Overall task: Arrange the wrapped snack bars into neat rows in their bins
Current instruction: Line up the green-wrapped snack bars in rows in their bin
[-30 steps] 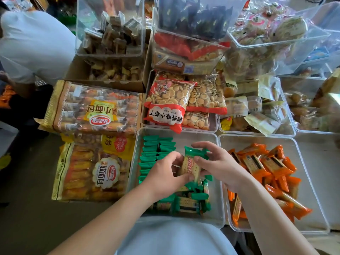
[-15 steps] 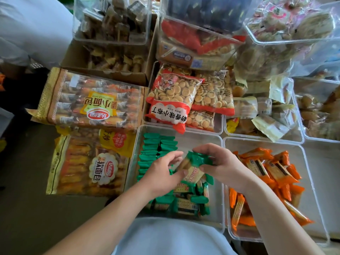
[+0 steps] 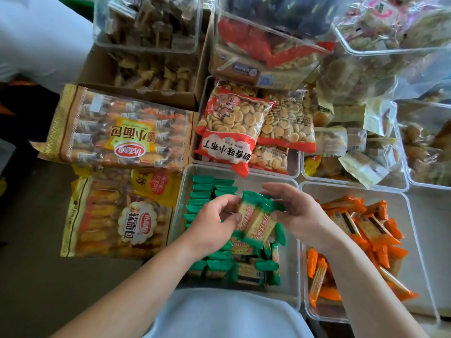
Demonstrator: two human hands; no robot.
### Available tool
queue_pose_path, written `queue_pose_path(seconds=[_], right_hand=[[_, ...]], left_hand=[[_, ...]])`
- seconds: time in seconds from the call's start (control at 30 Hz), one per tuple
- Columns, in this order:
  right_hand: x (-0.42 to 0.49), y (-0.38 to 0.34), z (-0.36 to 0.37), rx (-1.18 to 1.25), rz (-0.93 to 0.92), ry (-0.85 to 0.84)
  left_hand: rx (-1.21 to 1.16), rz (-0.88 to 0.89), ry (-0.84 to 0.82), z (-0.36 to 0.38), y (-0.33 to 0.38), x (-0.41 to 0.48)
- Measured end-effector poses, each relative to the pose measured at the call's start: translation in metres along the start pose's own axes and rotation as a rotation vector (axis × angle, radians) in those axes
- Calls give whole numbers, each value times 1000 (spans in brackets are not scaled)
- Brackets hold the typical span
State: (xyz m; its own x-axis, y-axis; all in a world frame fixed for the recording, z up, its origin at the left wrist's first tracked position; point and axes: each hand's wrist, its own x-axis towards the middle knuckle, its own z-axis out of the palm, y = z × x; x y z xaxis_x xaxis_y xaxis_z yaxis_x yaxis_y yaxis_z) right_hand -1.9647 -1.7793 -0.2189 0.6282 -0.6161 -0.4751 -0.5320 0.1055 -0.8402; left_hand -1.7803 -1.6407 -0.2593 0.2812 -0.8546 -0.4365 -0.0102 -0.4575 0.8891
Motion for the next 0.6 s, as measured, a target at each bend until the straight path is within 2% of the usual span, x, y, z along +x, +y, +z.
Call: queue_pose_path(seconds=[0.33,0.53,0.6], right_hand=[[3,-4,8,-403,-76,-44],[21,7,7,-607,-95,92],[36,15,15,-640,-117,124]], left_hand=[[53,48,-51,5,-1,0],[193,27,168,-10,-14,1],[228,14,181,-14,-15,0]])
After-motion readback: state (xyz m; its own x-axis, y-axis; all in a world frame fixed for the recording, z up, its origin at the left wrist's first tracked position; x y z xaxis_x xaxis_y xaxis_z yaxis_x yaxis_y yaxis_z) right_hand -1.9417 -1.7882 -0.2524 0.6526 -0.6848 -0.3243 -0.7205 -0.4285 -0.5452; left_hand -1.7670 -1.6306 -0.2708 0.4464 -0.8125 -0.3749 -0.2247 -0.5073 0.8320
